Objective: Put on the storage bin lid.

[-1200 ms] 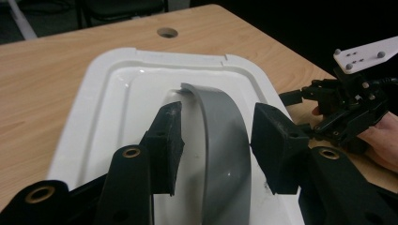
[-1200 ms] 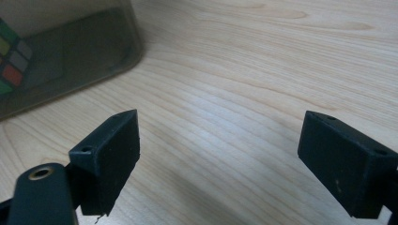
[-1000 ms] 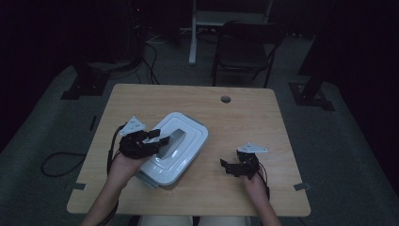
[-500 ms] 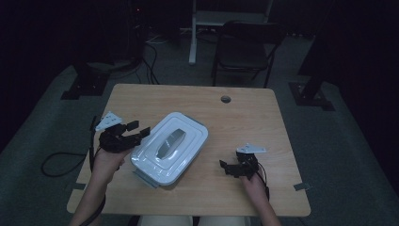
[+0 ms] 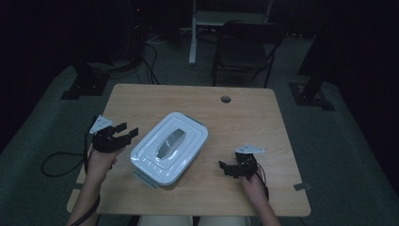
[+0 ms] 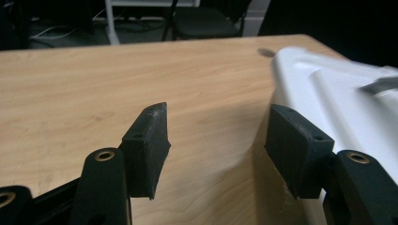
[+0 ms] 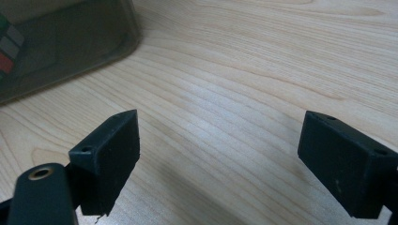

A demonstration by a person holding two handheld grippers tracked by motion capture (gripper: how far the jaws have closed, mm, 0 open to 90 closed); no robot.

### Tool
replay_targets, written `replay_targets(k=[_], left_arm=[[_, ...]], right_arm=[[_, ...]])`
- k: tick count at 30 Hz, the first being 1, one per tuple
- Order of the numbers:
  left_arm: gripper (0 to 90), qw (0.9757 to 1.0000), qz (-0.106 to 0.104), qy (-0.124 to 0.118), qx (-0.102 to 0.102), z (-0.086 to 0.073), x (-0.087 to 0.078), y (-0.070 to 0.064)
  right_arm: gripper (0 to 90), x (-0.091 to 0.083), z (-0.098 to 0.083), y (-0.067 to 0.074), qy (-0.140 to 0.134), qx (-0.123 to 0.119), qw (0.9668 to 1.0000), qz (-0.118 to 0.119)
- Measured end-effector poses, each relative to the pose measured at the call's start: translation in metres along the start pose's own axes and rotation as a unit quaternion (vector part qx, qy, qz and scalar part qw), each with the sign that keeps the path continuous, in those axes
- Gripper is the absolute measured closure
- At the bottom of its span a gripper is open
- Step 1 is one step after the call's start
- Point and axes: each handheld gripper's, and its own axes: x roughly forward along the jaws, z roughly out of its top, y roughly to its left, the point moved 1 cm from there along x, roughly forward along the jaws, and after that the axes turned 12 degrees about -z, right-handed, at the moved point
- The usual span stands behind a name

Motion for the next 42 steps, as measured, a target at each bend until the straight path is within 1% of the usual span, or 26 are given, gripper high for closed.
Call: replay_targets(k=[1,2,4,5,6,7,9,11,12,14,16,17,18,20,21,24,25,26,28,30,32,33,34,35,39,42], left_arm=[[39.4,1.0000,0.000,0.003,-0.001,-0.002,0.002,0.002],[37.6,1.0000,-0.003,0.008,0.003,-0.005,0.003,0.004],[35.7,0.9997,0.001,0.023,0.003,-0.009,0.008,0.006],[31.2,0.9996,-0.003,0.029,0.000,-0.012,0.011,0.008],[29.8,0.9993,-0.006,0.037,0.000,-0.014,0.014,0.008],[29.8,0.9993,-0.007,0.036,0.000,-0.016,0.016,0.009],[28.0,0.9995,-0.013,0.026,-0.012,-0.018,0.018,0.012],[27.4,0.9997,0.000,0.021,-0.013,-0.020,0.019,0.014],[27.0,0.9996,0.008,0.025,-0.014,-0.021,0.021,0.015],[20.9,0.9993,0.012,0.030,-0.020,-0.023,0.024,0.019],[20.9,0.9991,0.016,0.036,-0.019,-0.026,0.026,0.021],[19.3,0.9989,0.020,0.039,-0.017,-0.027,0.028,0.022],[17.0,0.9988,0.022,0.041,-0.019,-0.029,0.029,0.023],[15.7,0.9985,0.028,0.043,-0.022,-0.033,0.032,0.025],[9.2,0.9981,0.030,0.047,-0.024,-0.035,0.034,0.026],[8.5,0.9974,0.042,0.049,-0.033,-0.039,0.037,0.028],[7.4,0.9971,0.045,0.047,-0.038,-0.040,0.038,0.029],[0.3,0.9967,0.049,0.050,-0.040,-0.041,0.039,0.030],[0.5,0.9961,0.057,0.056,-0.036,-0.043,0.041,0.032],[0.5,0.9961,0.053,0.060,-0.037,-0.045,0.043,0.032],[0.6,0.9961,0.051,0.065,-0.030,-0.047,0.046,0.031],[0.5,0.9963,0.046,0.065,-0.032,-0.048,0.047,0.030],[0.5,0.9962,0.038,0.068,-0.038,-0.048,0.048,0.030],[0.5,0.9960,0.036,0.071,-0.040,-0.049,0.049,0.029],[0.6,0.9963,0.027,0.076,-0.028,-0.052,0.053,0.024],[0.9,0.9965,0.028,0.073,-0.027,-0.053,0.052,0.021]], right_arm=[[13.2,0.000,0.000,0.000,0.000,0.000,1.0000,0.000],[13.2,0.000,0.000,0.000,0.001,-0.001,1.0000,0.000],[13.2,0.000,0.000,0.000,0.000,-0.001,1.0000,0.001],[13.2,0.000,0.000,0.000,0.000,0.000,1.0000,0.001],[13.2,0.000,0.000,0.000,0.000,0.001,1.0000,0.001],[13.2,0.000,0.000,0.000,0.000,0.000,1.0000,0.001],[13.2,0.000,0.000,0.000,0.000,0.001,1.0000,0.001],[13.2,0.000,0.000,0.000,0.000,-0.001,1.0000,0.001],[13.2,0.000,0.000,0.000,0.000,0.000,1.0000,0.002],[13.2,0.000,0.000,0.000,0.000,-0.001,1.0000,0.001],[13.2,0.000,0.000,0.000,0.001,0.000,1.0000,0.002],[13.2,0.000,0.000,0.000,0.002,-0.001,1.0000,0.001],[13.2,0.000,0.000,0.000,0.003,-0.001,1.0000,0.001],[13.2,0.000,-0.001,0.000,0.002,-0.001,1.0000,0.001],[13.2,0.000,-0.001,0.000,0.003,-0.002,1.0000,0.001],[13.2,0.000,0.000,0.000,0.000,0.000,1.0000,0.002],[13.2,0.000,-0.001,0.000,0.001,-0.001,1.0000,0.002],[13.2,0.000,-0.001,0.000,0.002,-0.001,1.0000,0.002],[13.2,0.000,-0.001,0.000,0.002,0.000,1.0000,0.002],[13.2,0.000,-0.001,0.000,0.001,0.000,1.0000,0.002],[13.2,0.000,-0.001,0.000,0.002,-0.002,1.0000,0.001],[13.2,0.000,-0.001,0.000,0.002,-0.001,1.0000,0.001],[13.2,0.000,-0.001,0.000,0.001,0.001,1.0000,0.002],[13.2,0.000,-0.001,0.000,0.001,0.000,1.0000,0.003],[13.2,0.000,-0.001,0.000,0.000,0.000,1.0000,0.001],[13.2,-0.001,0.000,0.000,0.000,0.002,1.0000,0.002]])
